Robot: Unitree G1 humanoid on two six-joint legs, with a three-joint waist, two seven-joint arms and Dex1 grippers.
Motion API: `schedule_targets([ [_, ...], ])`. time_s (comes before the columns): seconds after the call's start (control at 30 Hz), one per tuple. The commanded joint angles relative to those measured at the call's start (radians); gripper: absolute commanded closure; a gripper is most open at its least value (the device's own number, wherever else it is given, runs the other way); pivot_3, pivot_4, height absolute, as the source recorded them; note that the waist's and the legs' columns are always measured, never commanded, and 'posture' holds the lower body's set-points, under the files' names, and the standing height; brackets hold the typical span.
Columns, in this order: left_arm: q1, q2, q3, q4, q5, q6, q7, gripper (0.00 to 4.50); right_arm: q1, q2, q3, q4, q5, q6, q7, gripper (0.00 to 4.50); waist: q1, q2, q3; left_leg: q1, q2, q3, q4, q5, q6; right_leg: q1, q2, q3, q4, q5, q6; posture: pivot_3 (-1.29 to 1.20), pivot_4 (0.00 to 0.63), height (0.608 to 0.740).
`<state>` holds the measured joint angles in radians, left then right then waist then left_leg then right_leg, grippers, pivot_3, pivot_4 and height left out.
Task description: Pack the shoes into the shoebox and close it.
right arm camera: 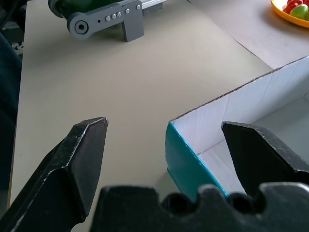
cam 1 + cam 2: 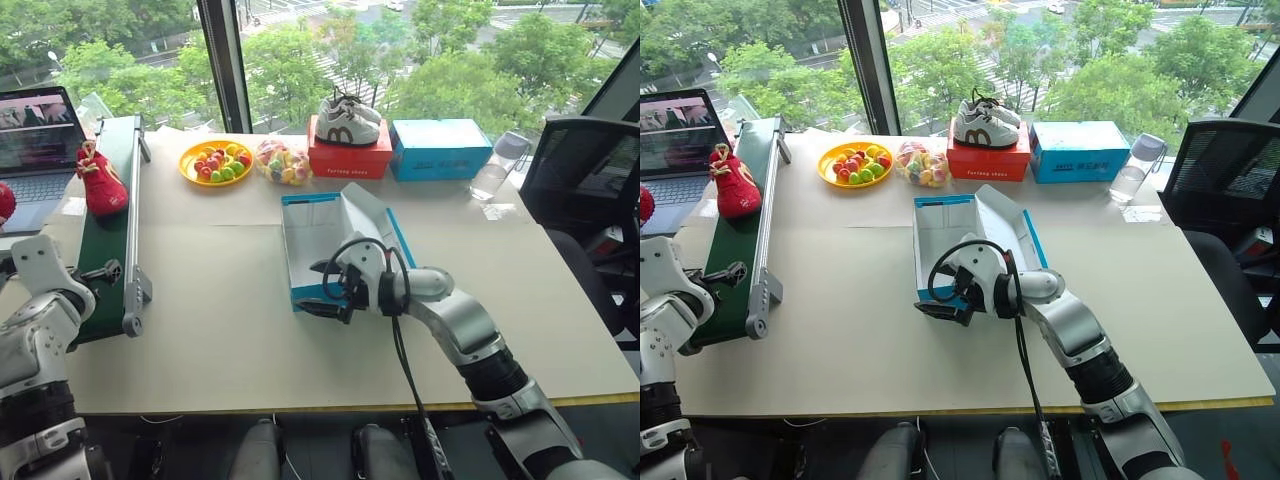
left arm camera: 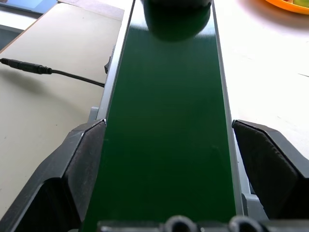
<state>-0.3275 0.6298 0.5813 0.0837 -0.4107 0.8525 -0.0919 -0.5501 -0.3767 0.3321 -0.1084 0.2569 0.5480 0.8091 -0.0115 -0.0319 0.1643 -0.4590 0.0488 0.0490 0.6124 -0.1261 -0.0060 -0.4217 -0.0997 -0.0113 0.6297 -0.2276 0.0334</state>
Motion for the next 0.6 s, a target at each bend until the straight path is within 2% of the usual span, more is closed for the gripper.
schedule_targets([
  [0.03,-0.021,0.023,0.002,-0.01,0.011,-0.009,-0.003,0.0,0.002,-0.006,-0.035,-0.013,0.001,-0.027,0.0,0.06,0.0,0.0,0.0,0.0,0.0,0.0,0.0,0.0,0.0,0.0,0.0,0.0,0.0,0.0,0.0,0.0,0.15,0.735],
  [0.6,-0.035,0.025,0.001,-0.027,0.035,-0.025,-0.008,0.0,0.008,-0.003,-0.034,-0.006,-0.014,-0.029,-0.002,0.06,-0.001,0.0,0.0,0.0,0.0,0.0,0.0,0.002,0.002,0.0,0.0,0.0,0.0,0.0,0.0,0.0,0.15,0.735],
])
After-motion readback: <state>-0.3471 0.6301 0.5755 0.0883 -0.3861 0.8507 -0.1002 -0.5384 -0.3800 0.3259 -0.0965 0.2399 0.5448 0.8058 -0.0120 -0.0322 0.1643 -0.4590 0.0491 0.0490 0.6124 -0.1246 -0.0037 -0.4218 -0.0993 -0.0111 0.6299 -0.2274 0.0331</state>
